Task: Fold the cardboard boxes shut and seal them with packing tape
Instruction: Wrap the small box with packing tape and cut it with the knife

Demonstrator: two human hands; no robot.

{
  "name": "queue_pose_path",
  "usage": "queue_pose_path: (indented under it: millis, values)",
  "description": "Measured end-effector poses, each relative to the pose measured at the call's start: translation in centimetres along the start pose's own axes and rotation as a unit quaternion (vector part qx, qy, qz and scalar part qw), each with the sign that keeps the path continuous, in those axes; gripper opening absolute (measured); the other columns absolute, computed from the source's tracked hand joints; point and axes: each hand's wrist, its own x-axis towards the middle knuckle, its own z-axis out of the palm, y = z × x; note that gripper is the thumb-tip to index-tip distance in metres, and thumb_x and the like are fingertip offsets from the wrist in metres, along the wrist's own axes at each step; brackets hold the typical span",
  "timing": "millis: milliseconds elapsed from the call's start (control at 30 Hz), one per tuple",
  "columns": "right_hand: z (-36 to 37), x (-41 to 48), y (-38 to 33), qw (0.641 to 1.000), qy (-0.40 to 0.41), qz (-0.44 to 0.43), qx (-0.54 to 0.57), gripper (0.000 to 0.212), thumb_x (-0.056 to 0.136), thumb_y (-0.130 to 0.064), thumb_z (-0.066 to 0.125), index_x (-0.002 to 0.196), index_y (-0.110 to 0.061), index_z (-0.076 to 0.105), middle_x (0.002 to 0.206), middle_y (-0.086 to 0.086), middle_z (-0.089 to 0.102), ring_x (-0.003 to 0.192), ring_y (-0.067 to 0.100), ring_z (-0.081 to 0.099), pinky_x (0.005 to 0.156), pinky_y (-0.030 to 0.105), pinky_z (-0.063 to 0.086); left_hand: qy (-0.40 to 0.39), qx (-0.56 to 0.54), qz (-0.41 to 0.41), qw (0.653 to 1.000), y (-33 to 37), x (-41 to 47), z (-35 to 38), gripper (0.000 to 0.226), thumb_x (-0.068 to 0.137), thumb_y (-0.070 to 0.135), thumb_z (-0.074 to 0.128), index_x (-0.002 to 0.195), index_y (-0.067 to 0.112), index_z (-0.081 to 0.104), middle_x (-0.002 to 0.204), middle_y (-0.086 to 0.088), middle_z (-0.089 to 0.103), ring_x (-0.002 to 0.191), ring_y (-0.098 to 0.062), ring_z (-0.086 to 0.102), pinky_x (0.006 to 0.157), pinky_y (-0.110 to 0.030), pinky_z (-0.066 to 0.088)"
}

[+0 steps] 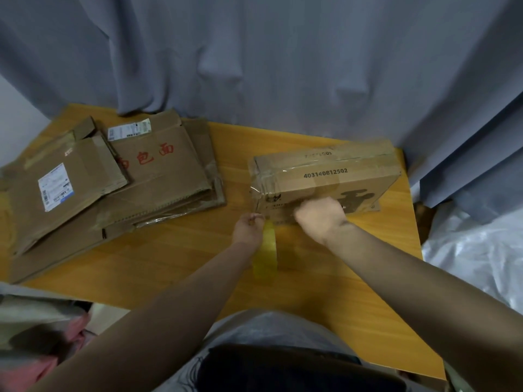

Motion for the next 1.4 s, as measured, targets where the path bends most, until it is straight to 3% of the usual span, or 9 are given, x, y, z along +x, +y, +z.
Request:
queue_pose_path:
  millis: [267, 333, 400, 500, 600, 700, 867, 1100, 1400]
  values:
    - [6.8, -3.0, 2.0, 0.923, -0.27, 0.1, 0.256, 0.043, 0.102, -0.045, 0.026, 0.094, -0.017, 0.058, 0.09, 0.005, 0.057, 0.093, 0.025, 0.057, 0.072, 0.03, 0.039, -0.013, 0.003, 0.009, 1.0, -0.4, 0.0, 0.0, 0.017, 0.099, 0.021, 0.047, 0.107, 0.012, 0.059, 0.116, -0.016, 0.06, 0.096, -0.03, 0.056, 0.078, -0.029, 0.041]
    - [5.9, -3.4, 2.1, 0.948, -0.178, 0.098, 0.246, 0.05, 0.101, -0.049, 0.022, 0.078, -0.018, 0.054, 0.076, 0.001, 0.053, 0.086, 0.026, 0.059, 0.067, 0.03, 0.04, -0.012, 0.001, 0.009, 1.0, -0.5, 0.2, 0.0, 0.017, 0.098, 0.022, 0.048, 0.107, 0.012, 0.059, 0.115, -0.013, 0.06, 0.094, -0.024, 0.054, 0.079, -0.027, 0.04]
    - [4.0, -3.1, 1.9, 0.965, 0.093, 0.058, 0.239, 0.053, 0.102, -0.046, 0.024, 0.074, -0.015, 0.058, 0.072, 0.002, 0.055, 0.073, 0.026, 0.06, 0.055, 0.027, 0.038, -0.011, 0.0, 0.01, 1.0, -0.5, 0.3, 0.0, 0.014, 0.098, 0.021, 0.048, 0.103, 0.014, 0.059, 0.115, -0.012, 0.06, 0.095, -0.022, 0.053, 0.08, -0.025, 0.039]
    - [-0.1, -1.4, 1.2, 0.88, 0.403, -0.059, 0.245, 0.033, 0.094, -0.035, 0.047, 0.093, -0.009, 0.066, 0.09, 0.008, 0.065, 0.083, 0.025, 0.062, 0.066, 0.029, 0.047, -0.003, 0.002, 0.011, 1.0, -0.5, 0.3, 0.0, 0.019, 0.098, 0.02, 0.049, 0.109, 0.01, 0.06, 0.119, -0.013, 0.061, 0.1, -0.025, 0.054, 0.082, -0.027, 0.041]
    - [-2.0, 1.3, 0.3, 0.941, 0.244, -0.095, 0.214, 0.084, 0.085, -0.055, 0.058, 0.147, -0.006, 0.028, 0.152, 0.013, 0.03, 0.141, 0.025, 0.027, 0.116, 0.034, 0.016, -0.005, 0.004, 0.01, 1.0, -0.3, 0.1, 0.1, 0.017, 0.099, 0.019, 0.048, 0.114, 0.017, 0.054, 0.124, -0.012, 0.056, 0.102, -0.023, 0.051, 0.084, -0.026, 0.039]
    - [-0.7, 3.2, -0.7, 0.973, 0.162, -0.065, 0.153, 0.107, 0.08, -0.062, 0.057, 0.151, -0.006, 0.0, 0.16, 0.011, -0.002, 0.147, 0.022, -0.001, 0.113, 0.029, -0.012, -0.004, 0.017, 0.001, 1.0, -0.3, 0.3, 0.0, 0.029, 0.098, 0.023, 0.049, 0.122, 0.008, 0.055, 0.126, -0.011, 0.057, 0.115, -0.027, 0.052, 0.09, -0.029, 0.041]
    - [0.7, 4.2, -1.1, 0.968, 0.229, -0.027, 0.098, 0.102, 0.062, -0.054, 0.077, 0.138, 0.003, 0.042, 0.143, 0.018, 0.044, 0.133, 0.03, 0.043, 0.112, 0.039, 0.018, -0.012, 0.054, 0.002, 0.998, -0.5, 0.7, -0.3, 0.033, 0.098, 0.028, 0.05, 0.123, 0.007, 0.055, 0.127, -0.01, 0.056, 0.119, -0.029, 0.051, 0.093, -0.031, 0.041]
    - [1.0, 5.3, -1.4, 0.953, 0.288, -0.023, 0.089, 0.095, 0.051, -0.046, 0.086, 0.127, 0.003, 0.056, 0.13, 0.017, 0.058, 0.119, 0.028, 0.057, 0.102, 0.042, 0.041, -0.014, 0.104, 0.006, 0.994, -0.2, 1.5, -0.9, 0.033, 0.098, 0.031, 0.048, 0.125, 0.012, 0.053, 0.124, -0.01, 0.058, 0.112, -0.029, 0.054, 0.085, -0.033, 0.043]
    - [0.8, 5.2, -1.0, 0.959, 0.265, -0.032, 0.091, 0.101, 0.056, -0.04, 0.087, 0.138, 0.001, 0.044, 0.143, 0.018, 0.045, 0.132, 0.028, 0.045, 0.112, 0.039, 0.025, -0.012, 0.158, -0.012, 0.987, -0.1, 2.2, -1.7, 0.03, 0.099, 0.025, 0.045, 0.122, 0.009, 0.057, 0.119, -0.012, 0.061, 0.103, -0.031, 0.057, 0.076, -0.032, 0.043]
